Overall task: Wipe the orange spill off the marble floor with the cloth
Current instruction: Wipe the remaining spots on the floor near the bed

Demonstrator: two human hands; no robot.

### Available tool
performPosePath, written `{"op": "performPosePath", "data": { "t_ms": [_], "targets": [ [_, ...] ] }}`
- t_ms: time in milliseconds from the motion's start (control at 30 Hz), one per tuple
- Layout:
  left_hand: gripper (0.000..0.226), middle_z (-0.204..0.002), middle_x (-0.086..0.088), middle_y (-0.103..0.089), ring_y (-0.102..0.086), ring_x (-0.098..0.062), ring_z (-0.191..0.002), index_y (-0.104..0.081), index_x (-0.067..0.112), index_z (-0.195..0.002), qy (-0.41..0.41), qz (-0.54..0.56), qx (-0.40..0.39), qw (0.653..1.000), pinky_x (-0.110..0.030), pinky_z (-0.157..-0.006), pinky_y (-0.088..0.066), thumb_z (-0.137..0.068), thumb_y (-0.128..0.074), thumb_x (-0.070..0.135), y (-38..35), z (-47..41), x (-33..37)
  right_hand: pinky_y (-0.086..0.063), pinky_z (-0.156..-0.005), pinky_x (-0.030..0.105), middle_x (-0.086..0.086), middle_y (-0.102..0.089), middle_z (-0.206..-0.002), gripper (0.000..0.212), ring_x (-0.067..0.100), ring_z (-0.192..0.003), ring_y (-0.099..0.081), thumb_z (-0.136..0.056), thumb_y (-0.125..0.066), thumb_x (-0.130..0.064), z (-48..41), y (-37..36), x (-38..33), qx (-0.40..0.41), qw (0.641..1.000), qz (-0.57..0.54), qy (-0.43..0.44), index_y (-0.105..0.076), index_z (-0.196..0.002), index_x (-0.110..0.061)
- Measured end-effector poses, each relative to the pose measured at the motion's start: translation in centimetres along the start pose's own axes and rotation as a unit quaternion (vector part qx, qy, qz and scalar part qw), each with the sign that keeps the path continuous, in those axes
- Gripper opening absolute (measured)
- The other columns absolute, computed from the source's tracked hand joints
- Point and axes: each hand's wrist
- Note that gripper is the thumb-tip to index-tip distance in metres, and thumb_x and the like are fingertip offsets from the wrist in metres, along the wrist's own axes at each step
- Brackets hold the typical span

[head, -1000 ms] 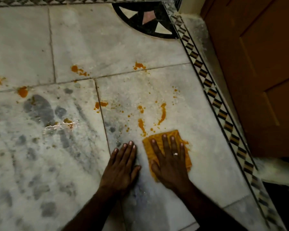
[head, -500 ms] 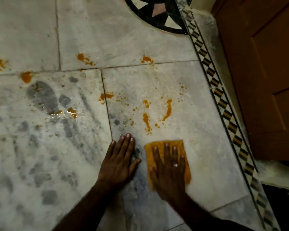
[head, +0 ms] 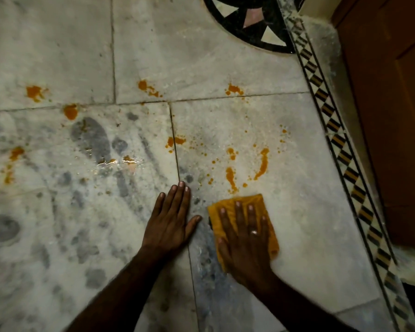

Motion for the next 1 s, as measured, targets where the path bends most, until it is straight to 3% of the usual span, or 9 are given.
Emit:
{"op": "performPosePath", "data": {
  "t_ms": [100,200,300,400,533,633,733,833,1000],
  "targets": [
    [0.074,-0.166,-0.013,-0.019,-0.017,-0.026,-0.154,-0.025,0.006,-0.156,0.007,0.004,-0.011,1.0,-0.047,-0.123,-0.02,-0.103,-0.024,0.057,0.1,-0.1,-0.3,-0.014,-0.117,0.065,0.012,-0.011,-0.167,0.068,0.039,-0.153,-0.009,-0.098,-0.036,-0.053,-6.4,0.2,-0.3,-0.019,0.999,-0.007,0.031,-0.015,-0.159,-0.032],
    [0.075,-0.166,-0.012,-0.017,-0.015,-0.026,-0.154,-0.022,0.006,-0.157,0.02,0.004,-0.026,0.999,-0.047,-0.123,-0.018,-0.103,-0.018,0.058,0.3,-0.4,-0.7,-0.014,-0.117,0.065,0.011,-0.011,-0.168,0.067,0.038,-0.153,-0.012,-0.097,-0.03,-0.055,-11.0,0.2,3.1,-0.029,0.999,0.023,-0.005,-0.015,-0.159,-0.033],
    [0.076,-0.166,-0.013,-0.018,-0.015,-0.027,-0.154,-0.024,0.005,-0.157,0.026,0.006,-0.034,0.999,-0.048,-0.123,-0.018,-0.102,-0.019,0.059,0.6,-0.6,-1.2,-0.018,-0.117,0.064,0.01,-0.017,-0.167,0.064,0.038,-0.152,-0.019,-0.1,-0.028,-0.054,-9.4,-0.2,6.4,-0.003,0.995,0.037,-0.092,-0.019,-0.159,-0.031],
    [0.078,-0.167,-0.012,-0.017,-0.013,-0.026,-0.155,-0.023,0.006,-0.157,0.023,0.006,-0.025,0.999,-0.047,-0.123,-0.016,-0.102,-0.021,0.06,0.6,-0.7,-1.7,-0.024,-0.114,0.065,0.014,-0.019,-0.165,0.06,0.041,-0.15,-0.022,-0.103,-0.024,-0.047,-4.5,-0.5,5.4,0.022,0.989,0.046,-0.139,-0.024,-0.158,-0.024],
    [0.075,-0.166,-0.012,-0.02,-0.016,-0.026,-0.154,-0.025,0.006,-0.156,0.026,0.032,0.012,0.999,-0.048,-0.122,-0.018,-0.101,-0.027,0.057,0.2,-1.0,-1.3,-0.029,-0.11,0.07,0.018,-0.025,-0.163,0.059,0.047,-0.148,-0.023,-0.102,-0.031,-0.042,-2.0,-0.5,-0.1,0.007,1.0,0.025,-0.013,-0.027,-0.157,-0.024],
    [0.07,-0.163,-0.015,-0.027,-0.027,-0.03,-0.15,-0.033,0.003,-0.152,0.004,0.036,0.048,0.998,-0.052,-0.118,-0.029,-0.102,-0.032,0.051,-0.1,-2.3,-0.7,-0.026,-0.112,0.066,0.01,-0.021,-0.165,0.066,0.04,-0.151,-0.02,-0.097,-0.039,-0.051,-6.8,-0.1,-1.5,0.014,0.999,-0.02,0.047,-0.021,-0.158,-0.034],
    [0.068,-0.162,-0.016,-0.029,-0.029,-0.031,-0.15,-0.036,0.001,-0.151,0.005,0.036,0.055,0.998,-0.051,-0.118,-0.03,-0.101,-0.036,0.047,0.0,-4.4,-0.5,-0.025,-0.114,0.065,0.008,-0.019,-0.166,0.067,0.037,-0.152,-0.017,-0.097,-0.038,-0.054,-12.5,0.5,0.2,0.003,0.998,0.002,0.059,-0.017,-0.158,-0.036],
    [0.07,-0.163,-0.015,-0.027,-0.026,-0.029,-0.151,-0.033,0.004,-0.153,0.009,0.032,0.038,0.999,-0.047,-0.12,-0.024,-0.099,-0.035,0.049,0.1,-5.5,-0.7,-0.025,-0.113,0.068,0.01,-0.022,-0.165,0.066,0.039,-0.15,-0.023,-0.096,-0.033,-0.055,-16.3,1.0,4.0,-0.024,0.999,0.02,0.006,-0.02,-0.158,-0.036],
    [0.071,-0.163,-0.014,-0.028,-0.027,-0.027,-0.15,-0.034,0.004,-0.152,0.012,0.043,0.031,0.999,-0.047,-0.119,-0.024,-0.099,-0.031,0.051,-0.1,-5.5,-1.0,-0.024,-0.113,0.067,0.01,-0.031,-0.162,0.065,0.039,-0.147,-0.031,-0.095,-0.028,-0.055,-14.9,1.1,10.2,-0.011,0.984,0.018,-0.178,-0.027,-0.156,-0.034]
  ]
}}
Point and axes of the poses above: each hand's wrist, its own z-axis away from the middle knuckle, its own y-axis out of the back of the hand, x = y × z
